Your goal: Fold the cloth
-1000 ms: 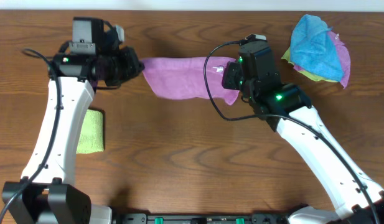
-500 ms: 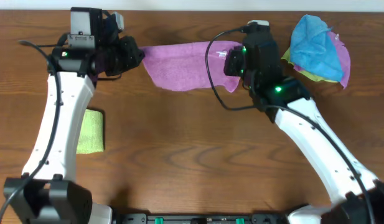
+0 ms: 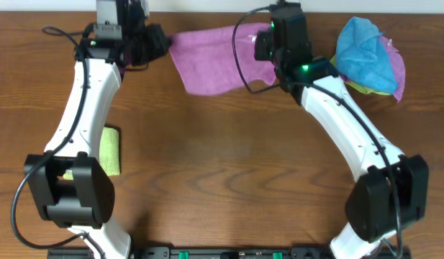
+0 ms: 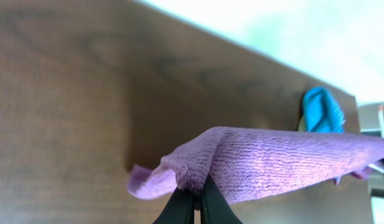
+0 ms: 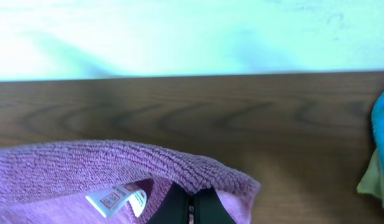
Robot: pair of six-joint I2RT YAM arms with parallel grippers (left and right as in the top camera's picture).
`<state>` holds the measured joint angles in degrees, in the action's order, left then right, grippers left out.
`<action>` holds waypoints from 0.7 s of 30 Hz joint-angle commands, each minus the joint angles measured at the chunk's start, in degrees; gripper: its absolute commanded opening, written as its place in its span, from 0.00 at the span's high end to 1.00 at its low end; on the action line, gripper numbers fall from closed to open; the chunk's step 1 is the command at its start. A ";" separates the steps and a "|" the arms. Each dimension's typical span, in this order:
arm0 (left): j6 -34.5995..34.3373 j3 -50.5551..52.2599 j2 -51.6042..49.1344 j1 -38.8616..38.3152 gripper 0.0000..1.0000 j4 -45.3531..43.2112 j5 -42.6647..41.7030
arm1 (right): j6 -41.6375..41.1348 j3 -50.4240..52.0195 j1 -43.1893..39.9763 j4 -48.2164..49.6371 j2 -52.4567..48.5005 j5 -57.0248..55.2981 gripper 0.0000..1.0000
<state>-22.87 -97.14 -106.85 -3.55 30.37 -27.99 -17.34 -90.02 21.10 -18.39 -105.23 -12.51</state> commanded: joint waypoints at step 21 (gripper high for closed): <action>5.16 -6.62 -0.85 0.52 0.94 19.96 4.02 | 1.55 -2.36 -0.24 -16.37 -0.44 -3.76 0.99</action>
<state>-19.40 -103.11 -107.48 -3.90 48.36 -27.81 -16.27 -91.35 21.34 -33.26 -105.58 -12.21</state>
